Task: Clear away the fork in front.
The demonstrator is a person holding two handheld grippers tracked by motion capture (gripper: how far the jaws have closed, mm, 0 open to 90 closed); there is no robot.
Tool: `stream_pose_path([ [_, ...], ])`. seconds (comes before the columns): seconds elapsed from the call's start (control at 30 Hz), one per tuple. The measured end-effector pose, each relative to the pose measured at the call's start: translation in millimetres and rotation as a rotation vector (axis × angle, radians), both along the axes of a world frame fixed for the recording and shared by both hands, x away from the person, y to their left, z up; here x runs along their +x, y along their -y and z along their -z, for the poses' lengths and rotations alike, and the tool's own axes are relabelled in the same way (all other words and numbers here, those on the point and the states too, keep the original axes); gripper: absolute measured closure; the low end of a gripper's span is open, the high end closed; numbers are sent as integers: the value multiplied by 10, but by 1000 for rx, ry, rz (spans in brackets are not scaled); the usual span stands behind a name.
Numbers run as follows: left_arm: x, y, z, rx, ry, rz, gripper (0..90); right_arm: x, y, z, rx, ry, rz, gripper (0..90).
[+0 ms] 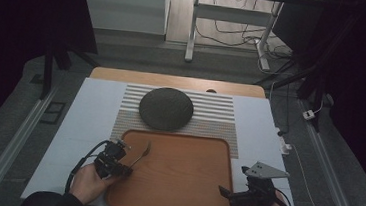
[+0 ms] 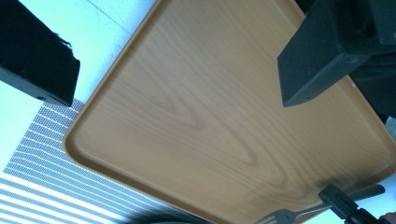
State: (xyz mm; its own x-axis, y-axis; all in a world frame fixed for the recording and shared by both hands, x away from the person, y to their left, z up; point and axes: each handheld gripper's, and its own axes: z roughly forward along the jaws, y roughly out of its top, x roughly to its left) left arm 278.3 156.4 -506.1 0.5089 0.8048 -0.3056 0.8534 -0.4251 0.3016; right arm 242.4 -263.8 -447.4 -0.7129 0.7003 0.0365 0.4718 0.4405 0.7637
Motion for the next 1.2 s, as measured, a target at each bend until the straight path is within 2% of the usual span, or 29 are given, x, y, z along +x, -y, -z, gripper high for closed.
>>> stream_pose_path([
  [0.1, 5, 10, 28, 22, -6, -9, 847, -6, 10, 5, -2, 3, 0, 0],
  [0.27, 3, -1, 33, 9, -3, -12, 827, -17, 40, 15, -6, -12, 13, 0],
  [0.37, 3, -9, 34, -14, -10, -5, 765, -27, 60, 21, -12, -20, 16, 0],
  [0.5, -4, 1, 25, -12, -4, 7, 697, -41, 79, 27, -17, -28, 21, 0],
  [0.6, 0, -22, -12, -41, 11, 16, 642, -56, 90, 21, -16, -28, 23, 0],
  [0.73, 5, -13, -91, -74, 69, 46, 635, -77, 111, 16, -8, -25, 31, 0],
  [0.87, 23, 51, -159, -89, 113, 108, 738, -92, 122, 10, -7, -30, 35, 0],
  [1.0, 72, 133, -180, -99, 131, 149, 870, -88, 121, 15, -11, -34, 29, 0],
  [1.2, 179, 296, -142, -90, 145, 214, 882, -77, 124, 20, -7, -43, 33, 0],
])
